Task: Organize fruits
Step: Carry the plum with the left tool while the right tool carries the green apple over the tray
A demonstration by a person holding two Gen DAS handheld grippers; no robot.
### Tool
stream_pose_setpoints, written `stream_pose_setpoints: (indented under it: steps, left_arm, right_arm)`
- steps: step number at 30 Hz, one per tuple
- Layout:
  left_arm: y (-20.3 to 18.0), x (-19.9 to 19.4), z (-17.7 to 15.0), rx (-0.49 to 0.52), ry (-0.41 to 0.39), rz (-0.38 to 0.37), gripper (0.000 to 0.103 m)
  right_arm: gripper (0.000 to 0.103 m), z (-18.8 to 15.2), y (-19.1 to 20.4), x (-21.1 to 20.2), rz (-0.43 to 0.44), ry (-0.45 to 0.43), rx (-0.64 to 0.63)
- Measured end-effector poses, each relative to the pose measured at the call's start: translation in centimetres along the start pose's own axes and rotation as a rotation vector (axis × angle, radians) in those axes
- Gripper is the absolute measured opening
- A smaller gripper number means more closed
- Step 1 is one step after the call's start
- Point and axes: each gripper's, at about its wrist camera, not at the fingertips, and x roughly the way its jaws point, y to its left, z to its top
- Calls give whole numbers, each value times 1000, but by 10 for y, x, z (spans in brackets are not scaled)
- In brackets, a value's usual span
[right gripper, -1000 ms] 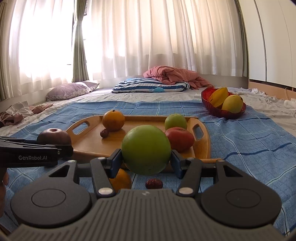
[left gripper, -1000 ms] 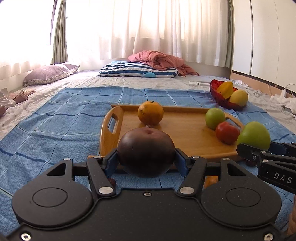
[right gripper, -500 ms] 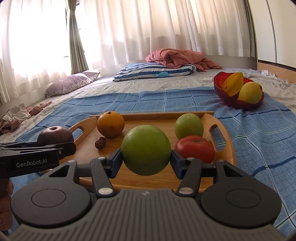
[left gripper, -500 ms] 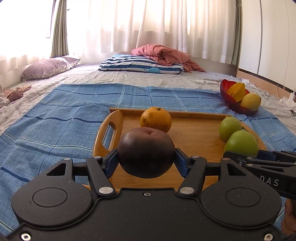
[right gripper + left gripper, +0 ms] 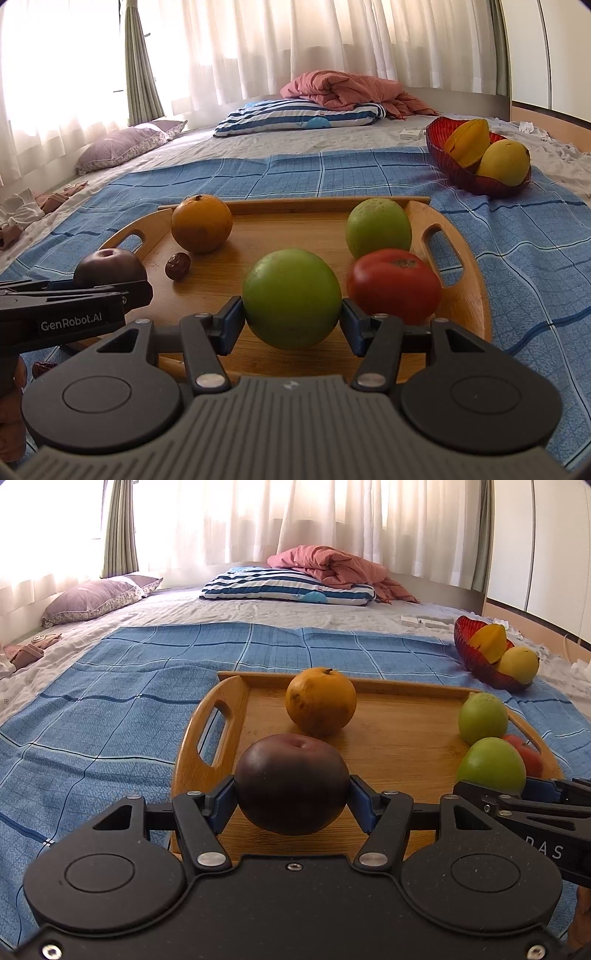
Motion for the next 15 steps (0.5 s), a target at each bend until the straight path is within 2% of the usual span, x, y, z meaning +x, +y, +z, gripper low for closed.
stream_pose_setpoints:
  steps: [15]
  left_arm:
    - [3, 12, -5, -7, 25, 5, 61]
  right_arm:
    - [60, -4, 1, 4, -7, 1, -10]
